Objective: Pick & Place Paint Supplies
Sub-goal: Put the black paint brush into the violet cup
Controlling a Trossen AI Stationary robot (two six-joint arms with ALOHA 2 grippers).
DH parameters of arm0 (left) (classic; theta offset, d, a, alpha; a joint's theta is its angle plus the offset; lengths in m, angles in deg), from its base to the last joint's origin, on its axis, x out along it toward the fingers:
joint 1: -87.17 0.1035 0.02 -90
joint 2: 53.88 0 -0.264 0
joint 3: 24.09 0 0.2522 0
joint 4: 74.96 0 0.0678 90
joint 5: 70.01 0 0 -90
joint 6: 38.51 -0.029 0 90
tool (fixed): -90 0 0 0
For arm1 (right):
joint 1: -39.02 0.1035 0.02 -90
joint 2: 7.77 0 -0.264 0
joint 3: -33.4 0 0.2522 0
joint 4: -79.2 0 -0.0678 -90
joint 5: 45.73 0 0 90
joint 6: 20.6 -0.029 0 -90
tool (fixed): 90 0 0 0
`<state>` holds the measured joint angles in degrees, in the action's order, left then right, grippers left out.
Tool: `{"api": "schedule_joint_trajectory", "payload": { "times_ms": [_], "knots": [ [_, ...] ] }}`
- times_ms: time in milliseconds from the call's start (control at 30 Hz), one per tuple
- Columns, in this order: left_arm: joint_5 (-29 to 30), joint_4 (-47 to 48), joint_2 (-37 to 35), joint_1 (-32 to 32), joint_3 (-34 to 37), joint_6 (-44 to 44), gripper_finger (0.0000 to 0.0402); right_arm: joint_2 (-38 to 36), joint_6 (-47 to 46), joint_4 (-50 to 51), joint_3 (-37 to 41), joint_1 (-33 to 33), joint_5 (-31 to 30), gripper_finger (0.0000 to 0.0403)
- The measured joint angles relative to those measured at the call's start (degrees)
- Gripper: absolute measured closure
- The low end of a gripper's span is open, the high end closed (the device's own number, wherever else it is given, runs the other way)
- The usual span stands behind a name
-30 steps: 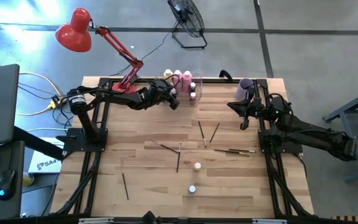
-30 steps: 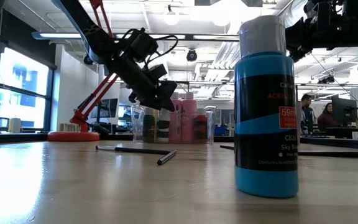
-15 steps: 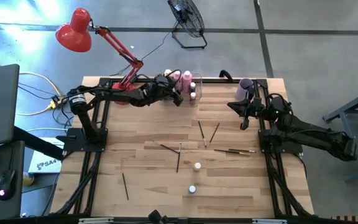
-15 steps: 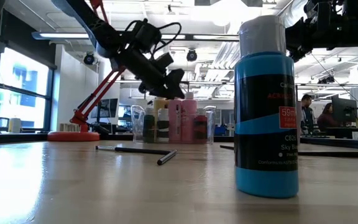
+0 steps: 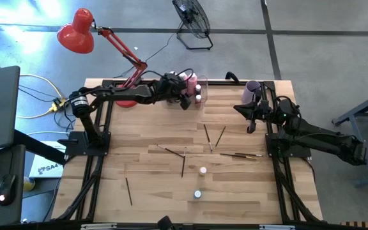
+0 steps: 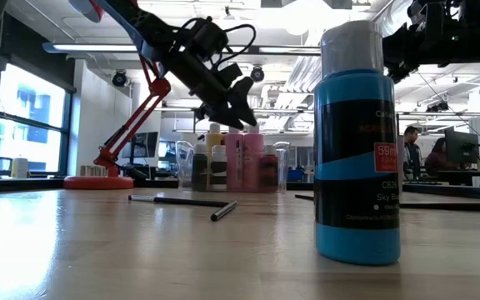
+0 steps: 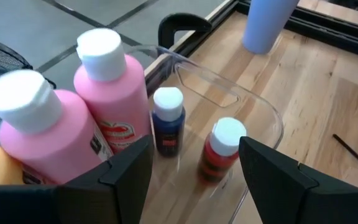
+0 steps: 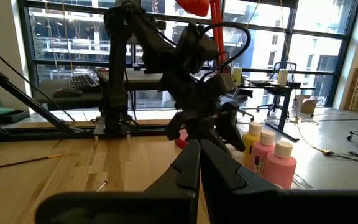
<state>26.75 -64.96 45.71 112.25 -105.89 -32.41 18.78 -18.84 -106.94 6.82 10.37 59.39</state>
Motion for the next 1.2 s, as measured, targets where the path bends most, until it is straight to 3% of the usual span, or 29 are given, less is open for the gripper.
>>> {"api": "schedule_joint_trajectory", "payload": {
  "times_ms": [333, 467, 700, 867, 1067, 1200],
  "knots": [
    [0.7, 0.7, 0.0, -1.6, -1.4, -4.7, 0.0168, 0.0, 0.0, 0.0, 0.0, 0.0, -0.1, 0.0399],
    [4.8, 0.9, -0.2, -3.9, -1.4, -7.1, 0.0183, 0.0, 0.0, 0.0, 0.0, 0.0, -0.1, 0.0399],
    [16.5, 6.6, -5.2, -9.5, -0.4, -13.4, 0.0293, 0.0, 0.0, 0.0, 0.0, 0.0, -0.1, 0.0399],
    [17.4, 7.0, -10.2, -10.1, 4.7, -13.7, 0.0385, 0.0, 0.0, 0.5, 0.0, 0.0, 0.0, 0.0399],
    [13.2, -1.1, -17.5, -10.1, 15.1, -12.5, 0.0386, 0.0, 0.0, 0.4, 0.0, 0.0, 0.0, 0.0399],
    [-4.1, -11.8, -21.3, -10.1, 22.2, -20.4, 0.0385, 0.0, 0.0, 0.4, 0.0, 0.0, 0.0, 0.0399]
  ]
}}
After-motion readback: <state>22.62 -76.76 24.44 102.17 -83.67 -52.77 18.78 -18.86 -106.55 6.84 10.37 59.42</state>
